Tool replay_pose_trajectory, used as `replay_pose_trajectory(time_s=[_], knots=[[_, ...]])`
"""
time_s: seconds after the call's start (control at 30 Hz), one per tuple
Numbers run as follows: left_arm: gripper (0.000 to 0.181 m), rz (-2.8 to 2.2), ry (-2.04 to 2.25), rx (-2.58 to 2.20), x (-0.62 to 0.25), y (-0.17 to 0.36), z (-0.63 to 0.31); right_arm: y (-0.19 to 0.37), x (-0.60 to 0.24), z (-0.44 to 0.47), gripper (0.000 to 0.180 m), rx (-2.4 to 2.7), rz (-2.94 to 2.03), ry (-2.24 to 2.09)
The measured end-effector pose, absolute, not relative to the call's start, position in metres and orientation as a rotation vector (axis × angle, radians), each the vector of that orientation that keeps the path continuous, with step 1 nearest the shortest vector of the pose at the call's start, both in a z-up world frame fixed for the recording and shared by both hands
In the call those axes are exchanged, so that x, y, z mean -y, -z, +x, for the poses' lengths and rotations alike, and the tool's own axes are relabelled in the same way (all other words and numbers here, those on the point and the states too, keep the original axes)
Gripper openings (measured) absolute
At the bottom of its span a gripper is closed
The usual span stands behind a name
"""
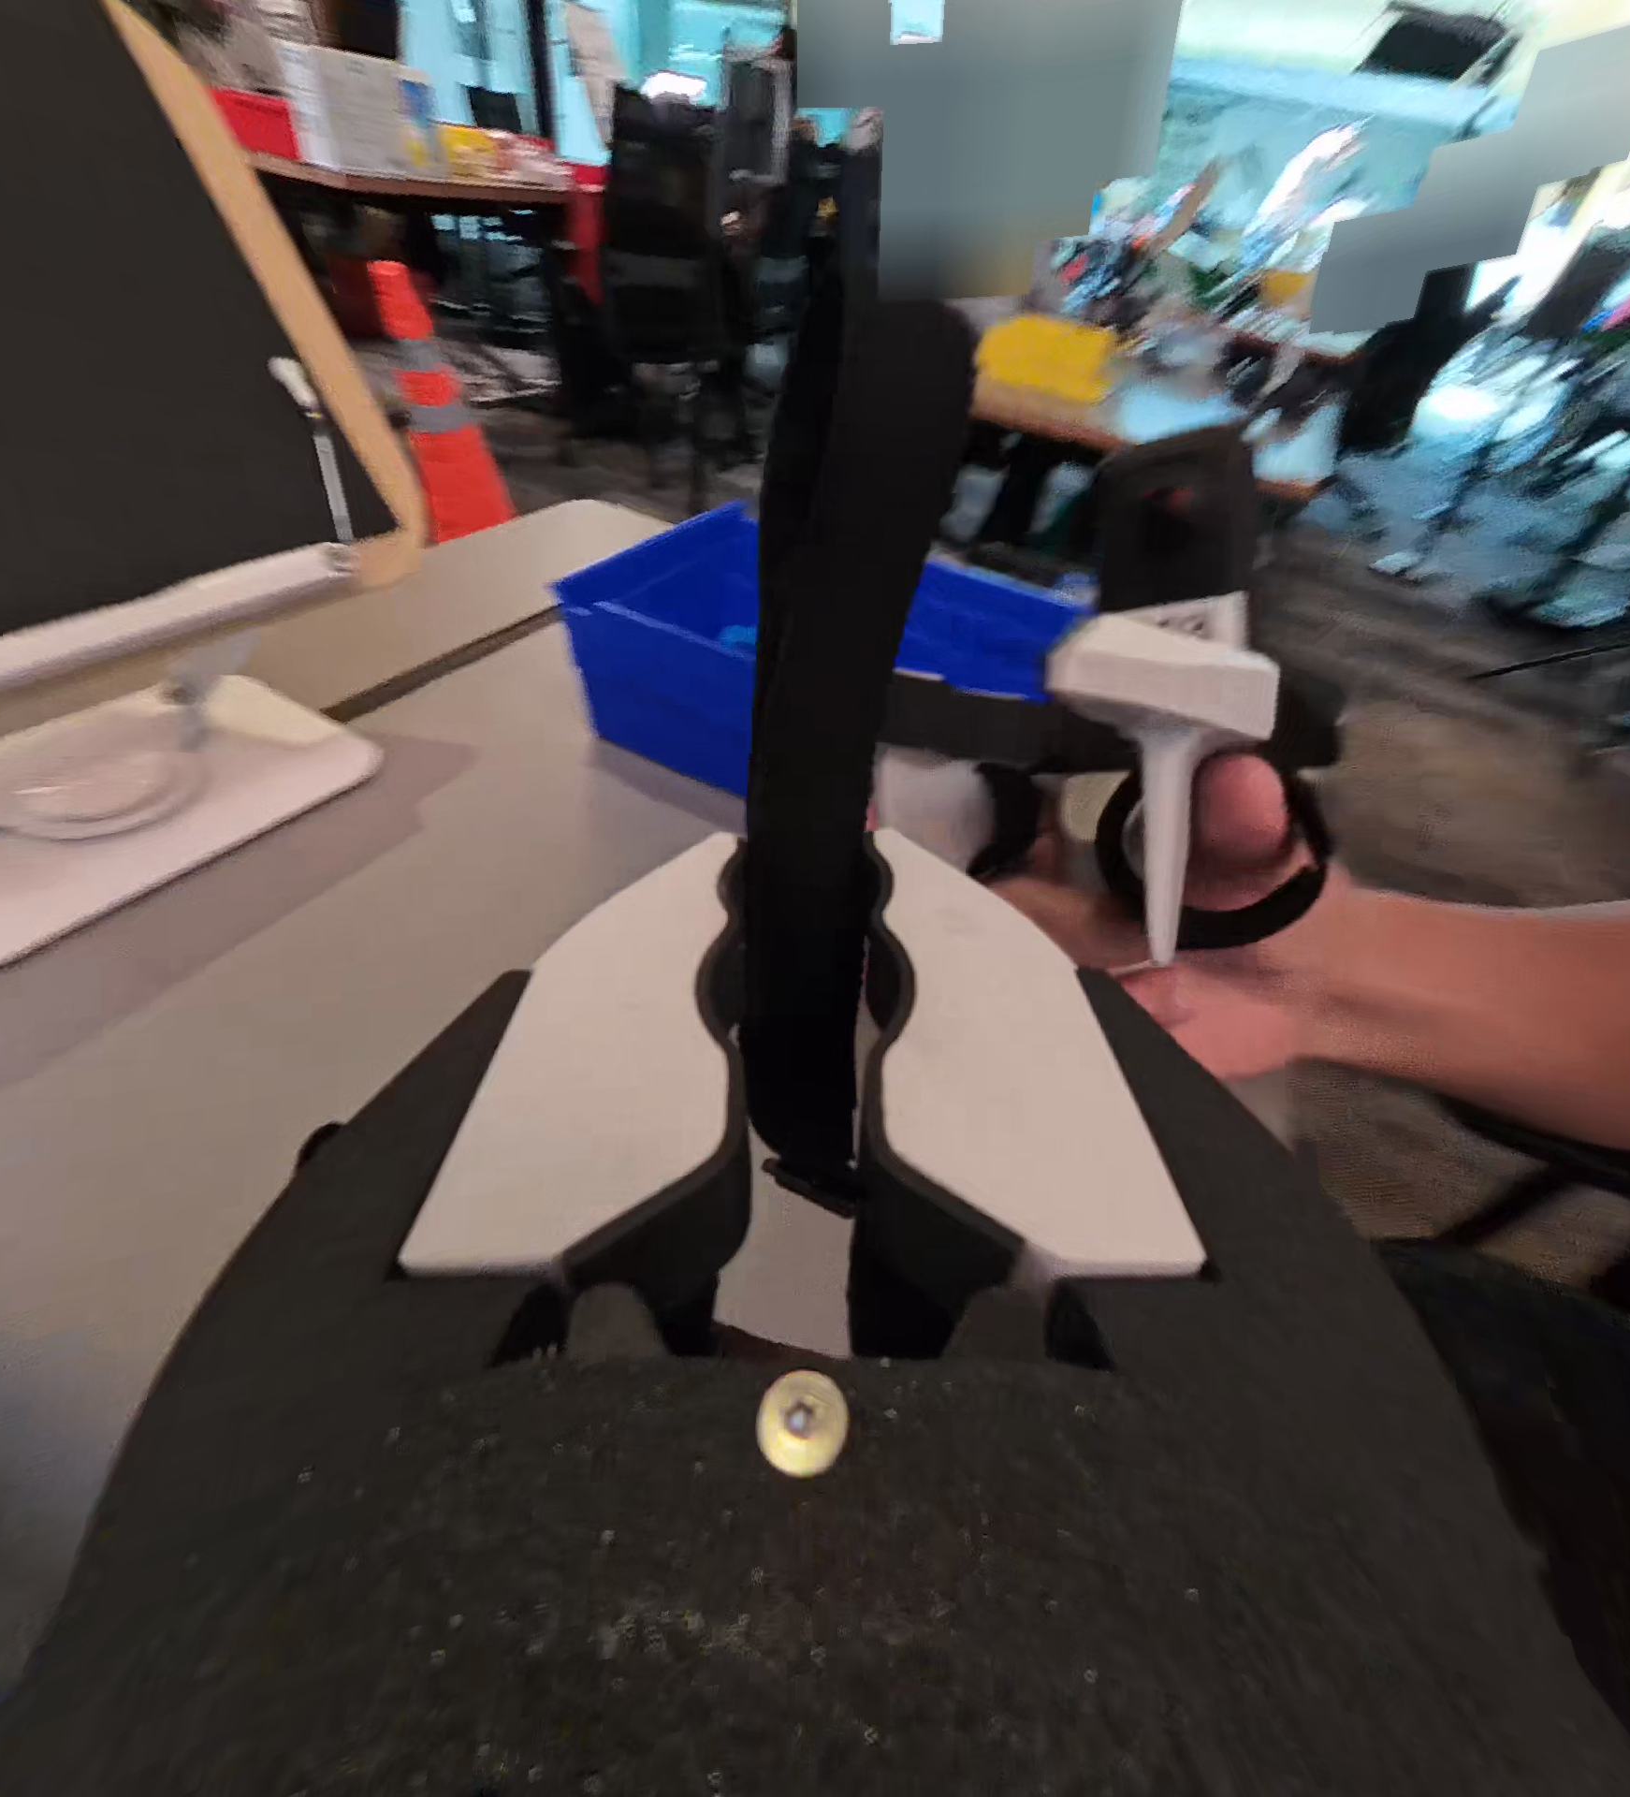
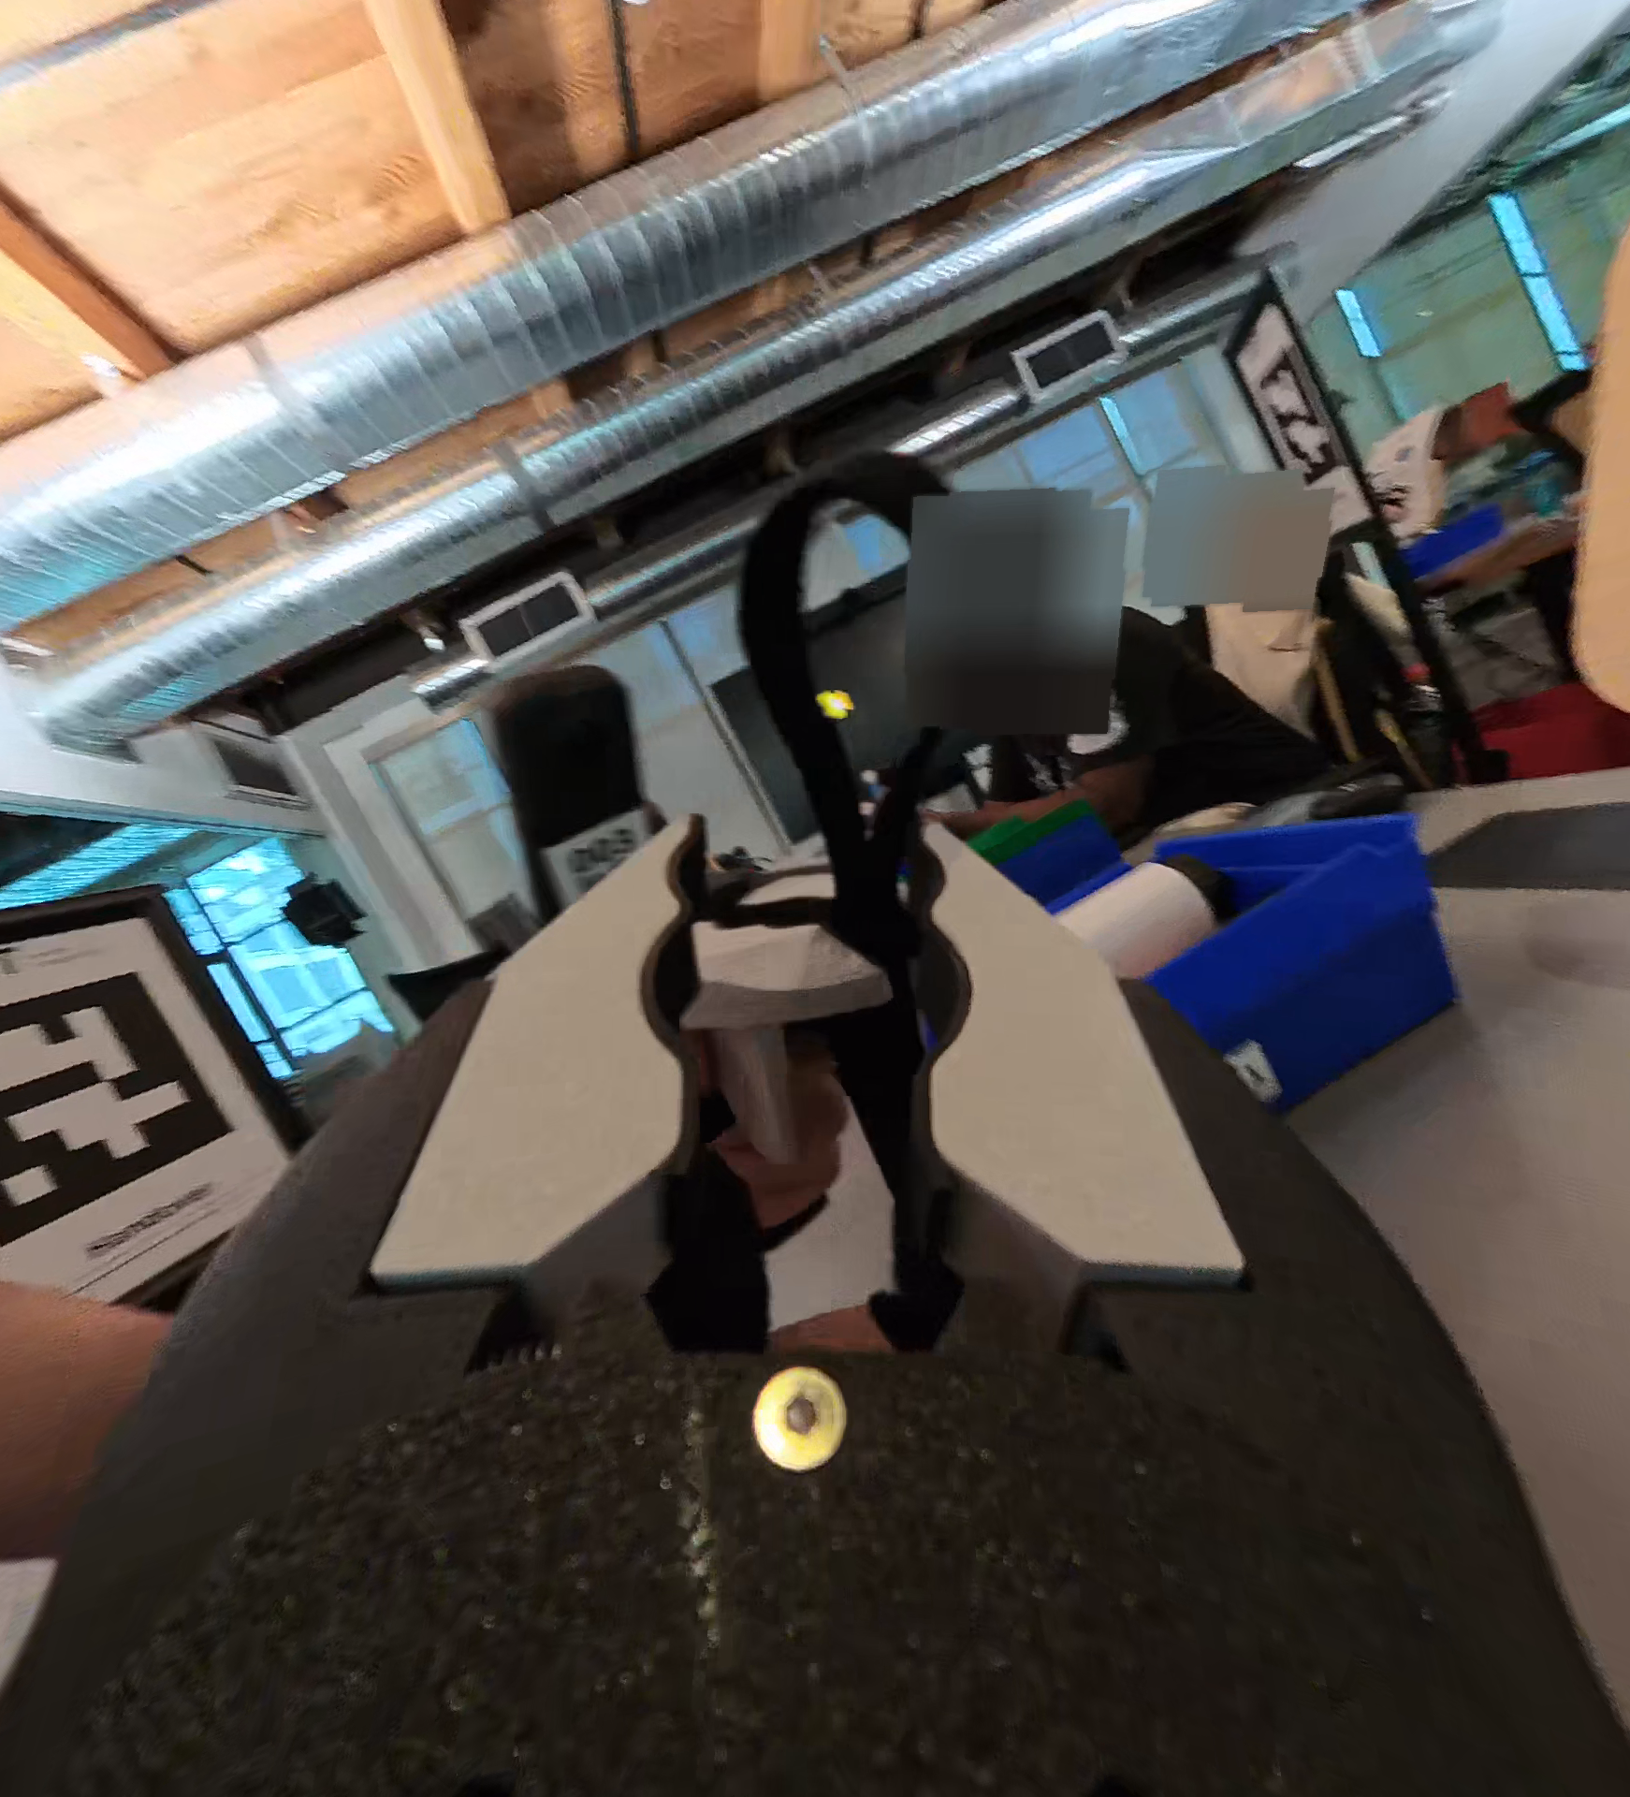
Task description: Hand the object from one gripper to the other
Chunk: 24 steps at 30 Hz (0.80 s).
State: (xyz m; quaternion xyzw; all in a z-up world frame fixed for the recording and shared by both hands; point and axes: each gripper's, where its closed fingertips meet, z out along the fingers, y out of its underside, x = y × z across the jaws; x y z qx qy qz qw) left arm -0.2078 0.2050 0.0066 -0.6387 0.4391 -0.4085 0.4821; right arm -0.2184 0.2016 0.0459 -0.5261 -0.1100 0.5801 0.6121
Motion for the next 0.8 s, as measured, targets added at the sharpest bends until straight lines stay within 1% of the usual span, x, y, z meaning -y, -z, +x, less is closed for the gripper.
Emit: replay_pose_trajectory(time_s=[0.07,0.17,0.3,0.4,0.43,0.5,0.6,0.67,0.73,0.8], knots=[[0.019,-1.536,0.874,-1.101,-0.206,-0.002,-0.205,-0.040,-0.208,-0.215,0.026,0.222,-1.256,-1.308],[0.020,-1.525,0.799,-1.128,-0.203,0.002,-0.201,-0.036,-0.210,-0.212,0.005,0.229,-1.275,-1.302],[0.024,-1.548,0.805,-1.144,-0.203,0.005,-0.202,-0.030,-0.214,-0.207,0.004,0.284,-1.328,-1.217],[0.038,-1.583,0.910,-1.142,-0.202,0.000,-0.207,-0.023,-0.215,-0.206,0.004,0.378,-1.391,-1.121],[0.040,-1.586,0.945,-1.131,-0.203,-0.004,-0.210,-0.017,-0.213,-0.211,0.004,0.457,-1.430,-1.094],[0.045,-1.581,1.081,-1.169,-0.193,-0.011,-0.215,-0.002,-0.197,-0.230,0.004,0.658,-1.517,-1.142],[0.059,-1.575,1.320,-1.294,-0.165,-0.016,-0.221,0.004,-0.161,-0.252,0.004,0.883,-1.527,-1.331],[0.059,-1.538,1.412,-1.325,-0.155,-0.023,-0.227,0.002,-0.139,-0.259,0.004,0.973,-1.480,-1.462],[0.052,-1.535,1.419,-1.329,-0.156,-0.025,-0.231,0.002,-0.134,-0.262,0.004,0.991,-1.459,-1.479],[0.028,-1.533,1.416,-1.368,-0.154,-0.024,-0.235,0.007,-0.137,-0.263,0.004,0.988,-1.486,-1.472]])
